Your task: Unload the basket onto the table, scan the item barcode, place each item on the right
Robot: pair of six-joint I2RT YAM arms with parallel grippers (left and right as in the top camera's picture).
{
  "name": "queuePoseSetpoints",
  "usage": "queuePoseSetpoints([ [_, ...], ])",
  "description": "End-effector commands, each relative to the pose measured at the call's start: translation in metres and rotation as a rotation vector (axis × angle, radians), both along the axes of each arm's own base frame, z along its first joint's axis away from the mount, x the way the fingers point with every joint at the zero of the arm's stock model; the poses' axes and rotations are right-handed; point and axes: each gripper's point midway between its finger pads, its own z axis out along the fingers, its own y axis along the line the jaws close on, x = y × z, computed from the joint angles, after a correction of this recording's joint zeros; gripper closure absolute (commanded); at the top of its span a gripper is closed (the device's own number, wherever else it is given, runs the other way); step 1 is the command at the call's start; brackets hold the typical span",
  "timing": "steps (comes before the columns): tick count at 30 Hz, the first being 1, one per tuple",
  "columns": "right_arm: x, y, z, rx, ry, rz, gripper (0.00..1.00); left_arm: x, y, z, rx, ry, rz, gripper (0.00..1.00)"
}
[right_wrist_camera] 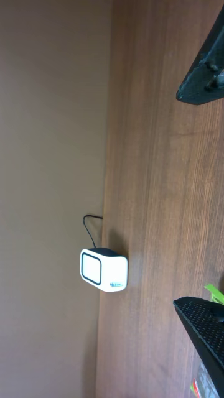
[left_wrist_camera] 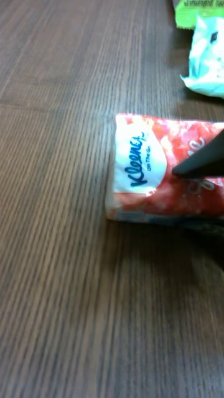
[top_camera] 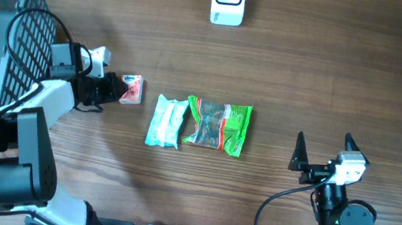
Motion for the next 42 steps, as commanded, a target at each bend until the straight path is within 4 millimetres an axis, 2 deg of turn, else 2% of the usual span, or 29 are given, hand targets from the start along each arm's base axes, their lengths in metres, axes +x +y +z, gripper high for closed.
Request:
queuePoseSetpoints([
  [1,0.000,0.002,0.001,0.003,-0.003,0.010,0.00,-0.011,-0.001,-0.017,0.000,0.059,0.011,0.96],
  [4,0.000,0.002,0.001,0.003,-0.003,0.010,0.00,0.000,0.003,0.003,0.006,0.019,0.021,0.96],
  [7,0.000,0.002,0.001,0.003,-0.003,0.010,0.00,0.014,0.007,0.057,0.033,-0.062,0.031,0.96],
  [8,0.000,0.002,0.001,0.003,-0.003,0.010,0.00,0.015,0.015,0.074,0.071,-0.081,0.073,0.96],
  [10,0.000,0.002,0.001,0.003,-0.003,0.010,0.00,0.009,0.031,0.097,0.179,-0.100,0.147,0.96],
  [12,0.000,0.002,0.001,0.003,-0.003,0.010,0.00,-0.006,0.041,0.112,0.308,-0.090,0.205,0.96],
  [14,0.000,0.002,0.001,0.003,-0.003,0.010,0.00,-0.015,0.039,0.122,0.403,-0.093,0.227,0.96],
  [15,0.000,0.002,0.001,0.003,-0.003,0.010,0.00,-0.021,0.035,0.127,0.519,-0.097,0.223,0.96],
  [16,0.000,0.002,0.001,0.003,-0.003,0.010,0.00,-0.024,0.032,0.128,0.592,-0.094,0.228,0.96],
  [20,0.000,0.002,0.001,0.003,-0.003,0.010,0.00,-0.027,-0.004,0.119,0.879,-0.105,0.113,0.96],
  [21,0.000,0.002,0.001,0.003,-0.003,0.010,0.00,-0.026,-0.018,0.110,0.966,-0.108,0.056,0.96],
  [24,0.000,0.002,0.001,0.003,-0.003,0.010,0.00,-0.031,-0.044,0.077,1.107,-0.066,-0.079,0.96],
  [28,0.000,0.002,0.001,0.003,-0.003,0.010,0.00,-0.036,-0.050,0.042,1.158,0.009,-0.152,0.96],
  [30,0.000,0.002,0.001,0.003,-0.003,0.010,0.00,-0.036,-0.050,0.038,1.162,0.018,-0.158,0.95],
  [31,0.000,0.002,0.001,0.003,-0.003,0.010,0.00,-0.036,-0.050,0.038,1.159,0.015,-0.156,0.87],
  [32,0.000,0.002,0.001,0.003,-0.003,0.010,0.00,-0.036,-0.052,0.037,1.146,0.015,-0.158,0.67],
  [34,0.000,0.002,0.001,0.003,-0.003,0.010,0.00,-0.036,-0.058,0.033,1.104,0.017,-0.166,0.58],
  [39,0.000,0.002,0.001,0.003,-0.003,0.010,0.00,-0.033,-0.064,0.033,1.070,0.006,-0.162,0.55],
  [42,0.000,0.002,0.001,0.003,-0.003,0.010,0.00,-0.028,-0.063,0.047,1.050,-0.023,-0.133,0.56],
])
